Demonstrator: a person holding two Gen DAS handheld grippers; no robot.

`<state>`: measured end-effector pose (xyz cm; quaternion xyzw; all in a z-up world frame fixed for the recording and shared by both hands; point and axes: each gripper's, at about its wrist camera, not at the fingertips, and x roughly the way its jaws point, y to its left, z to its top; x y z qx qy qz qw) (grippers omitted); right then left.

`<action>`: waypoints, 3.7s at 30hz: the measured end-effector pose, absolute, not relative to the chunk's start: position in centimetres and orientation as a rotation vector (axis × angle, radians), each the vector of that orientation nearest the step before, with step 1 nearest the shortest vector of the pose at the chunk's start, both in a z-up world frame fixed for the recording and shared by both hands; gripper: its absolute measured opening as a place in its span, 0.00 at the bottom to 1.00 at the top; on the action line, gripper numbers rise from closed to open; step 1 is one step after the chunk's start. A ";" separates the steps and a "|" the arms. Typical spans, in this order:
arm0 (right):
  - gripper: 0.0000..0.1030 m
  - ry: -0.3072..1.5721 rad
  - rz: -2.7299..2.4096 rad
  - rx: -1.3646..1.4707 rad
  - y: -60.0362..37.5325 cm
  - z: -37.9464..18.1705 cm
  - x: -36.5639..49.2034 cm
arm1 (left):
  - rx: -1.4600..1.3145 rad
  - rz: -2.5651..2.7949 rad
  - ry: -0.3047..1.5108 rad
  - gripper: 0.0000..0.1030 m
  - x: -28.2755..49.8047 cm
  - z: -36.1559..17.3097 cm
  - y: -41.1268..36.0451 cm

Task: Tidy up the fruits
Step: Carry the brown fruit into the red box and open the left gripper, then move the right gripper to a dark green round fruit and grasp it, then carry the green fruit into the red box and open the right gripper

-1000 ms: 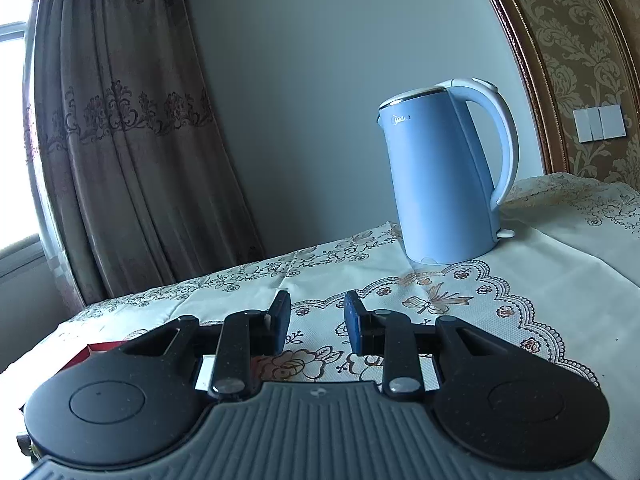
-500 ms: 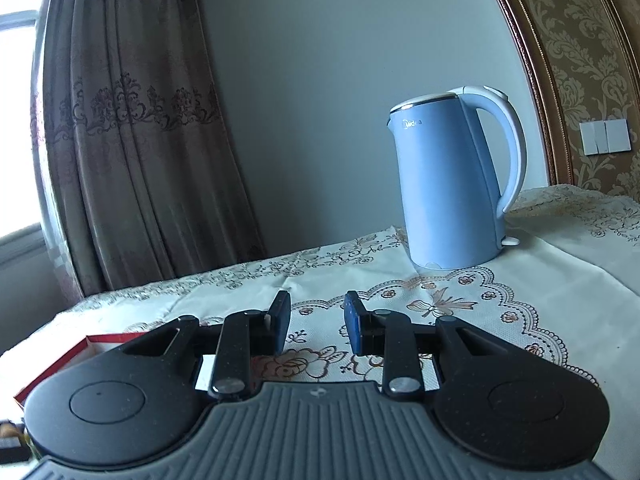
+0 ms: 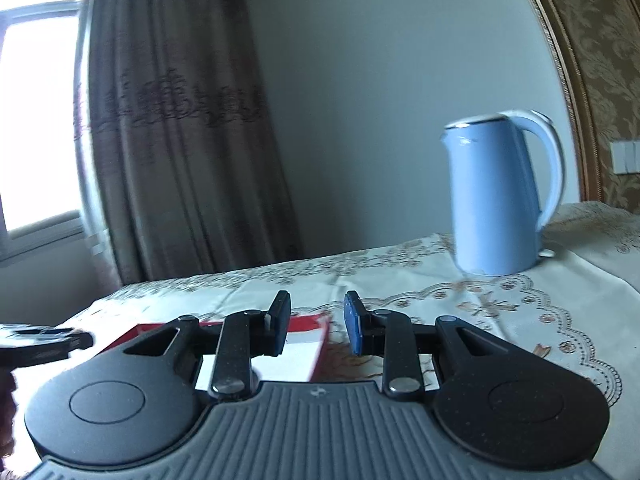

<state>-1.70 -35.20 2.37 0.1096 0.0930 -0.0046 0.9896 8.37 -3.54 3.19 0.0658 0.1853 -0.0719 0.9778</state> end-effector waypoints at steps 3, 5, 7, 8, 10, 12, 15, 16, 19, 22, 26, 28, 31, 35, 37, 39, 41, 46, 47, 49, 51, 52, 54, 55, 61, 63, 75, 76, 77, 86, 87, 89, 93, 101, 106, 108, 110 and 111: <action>0.27 0.180 0.013 0.195 -33.7 2.1 -2.4 | 0.113 -0.122 0.379 0.26 9.5 2.4 -3.1; 0.27 0.173 0.022 0.176 -32.8 1.9 -2.7 | 0.115 -0.113 0.390 0.26 10.0 1.8 -3.0; 0.27 0.162 0.033 0.169 -32.2 1.6 -2.9 | 0.105 -0.105 0.400 0.26 10.4 1.4 -2.8; 0.27 0.156 0.040 0.168 -31.9 1.4 -3.0 | 0.097 -0.103 0.404 0.26 10.5 1.3 -2.7; 0.27 0.148 0.056 0.163 -31.5 0.9 -2.9 | 0.088 -0.095 0.408 0.26 10.8 1.1 -2.5; 0.27 0.148 0.065 0.151 -31.2 0.3 -2.7 | 0.085 -0.086 0.417 0.26 11.0 0.8 -2.4; 0.27 0.164 0.060 0.136 -30.9 0.1 -2.4 | 0.075 -0.082 0.440 0.26 11.3 0.5 -2.3; 0.27 0.159 0.059 0.137 -30.9 0.1 -2.4 | 0.071 -0.082 0.445 0.26 11.4 0.4 -2.2; 0.27 0.161 0.060 0.125 -30.7 -0.1 -2.3 | 0.061 -0.088 0.454 0.26 11.5 0.3 -2.0; 0.27 0.179 0.062 0.121 -30.5 -0.2 -2.0 | 0.055 -0.096 0.459 0.26 11.5 0.3 -1.9; 0.27 0.189 0.061 0.132 -30.6 -0.3 -1.9 | 0.045 -0.094 0.459 0.26 11.6 0.3 -1.8; 0.27 0.191 0.060 0.135 -30.6 -0.4 -1.8 | 0.043 -0.089 0.454 0.36 11.5 0.3 -1.8; 0.27 0.187 0.063 0.133 -30.7 -0.4 -1.9 | 0.034 -0.069 0.430 0.64 11.1 0.6 -1.6; 0.27 0.181 0.075 0.128 -30.6 -0.3 -2.0 | 0.049 -0.053 0.402 0.69 10.0 1.2 -1.4; 0.27 0.199 0.092 0.124 -30.4 -0.2 -2.0 | 0.047 -0.045 0.387 0.75 8.9 1.6 -1.0; 0.28 0.215 0.119 0.119 -30.0 0.1 -2.3 | 0.034 -0.046 0.370 0.79 7.5 2.0 -0.1; 0.33 0.228 0.152 0.101 -29.3 0.5 -2.9 | 0.036 -0.043 0.350 0.82 5.8 2.1 1.0; 0.79 0.228 0.262 -0.004 -26.0 0.7 -5.3 | 0.036 -0.012 0.314 0.91 3.0 1.6 3.3; 0.79 0.226 0.278 -0.046 -25.1 0.7 -5.8 | 0.031 -0.010 0.306 0.91 2.7 1.4 3.8; 0.79 0.230 0.320 -0.127 -23.2 0.5 -6.6 | 0.015 0.011 0.306 0.93 2.6 1.3 4.4; 0.79 0.251 0.355 -0.204 -21.3 0.3 -6.9 | -0.014 0.020 0.314 0.93 2.7 1.2 5.1; 0.79 0.265 0.359 -0.239 -20.4 0.2 -6.9 | -0.030 0.022 0.319 0.93 2.9 1.0 5.4; 0.75 0.304 0.375 -0.284 -19.1 -0.2 -6.5 | -0.048 0.043 0.331 0.93 3.0 0.7 5.9; 0.65 0.333 0.387 -0.287 -18.6 -0.3 -6.1 | -0.054 0.047 0.340 0.93 3.2 0.5 6.0; 0.51 0.495 0.377 -0.241 -17.3 -2.1 -3.1 | -0.085 0.033 0.346 0.94 3.0 0.3 6.7; 0.49 0.524 0.386 -0.221 -17.4 -2.5 -2.3 | -0.072 0.027 0.339 0.94 2.9 0.3 6.5; 0.31 0.568 0.348 -0.182 -17.5 -2.8 -0.8 | -0.017 -0.002 0.315 0.95 2.6 0.2 5.4; 0.31 0.565 0.349 -0.175 -17.6 -2.8 -0.9 | -0.018 -0.001 0.316 0.95 2.6 0.2 5.5; 0.31 0.560 0.356 -0.165 -17.7 -2.7 -1.0 | -0.019 -0.001 0.318 0.95 2.6 0.2 5.5; 0.31 0.446 0.373 -0.113 -18.8 0.4 -2.7 | -0.014 0.005 0.335 0.96 3.0 0.1 5.5; 0.31 0.436 0.369 -0.108 -19.0 0.8 -2.6 | -0.013 0.006 0.340 0.96 3.0 0.1 5.4; 0.31 0.415 0.355 -0.096 -19.6 1.3 -2.5 | -0.009 0.008 0.350 0.96 3.2 0.1 5.4; 0.31 0.394 0.333 -0.087 -20.6 2.2 -1.8 | -0.003 0.013 0.362 0.96 3.3 0.0 5.3; 0.31 0.367 0.300 -0.071 -21.8 3.1 0.7 | 0.005 0.024 0.398 0.96 3.7 -0.2 5.3; 0.31 0.341 0.282 -0.073 -21.9 3.4 2.0 | 0.011 0.027 0.409 0.96 3.9 -0.3 5.2; 0.31 0.321 0.269 -0.071 -21.8 3.7 2.7 | 0.011 0.029 0.413 0.96 3.9 -0.3 5.2; 0.31 0.302 0.257 -0.065 -21.8 3.9 3.5 | 0.010 0.030 0.417 0.96 4.0 -0.4 5.2; 0.31 0.293 0.252 -0.063 -21.8 4.1 3.9 | 0.010 0.031 0.419 0.96 4.0 -0.4 5.2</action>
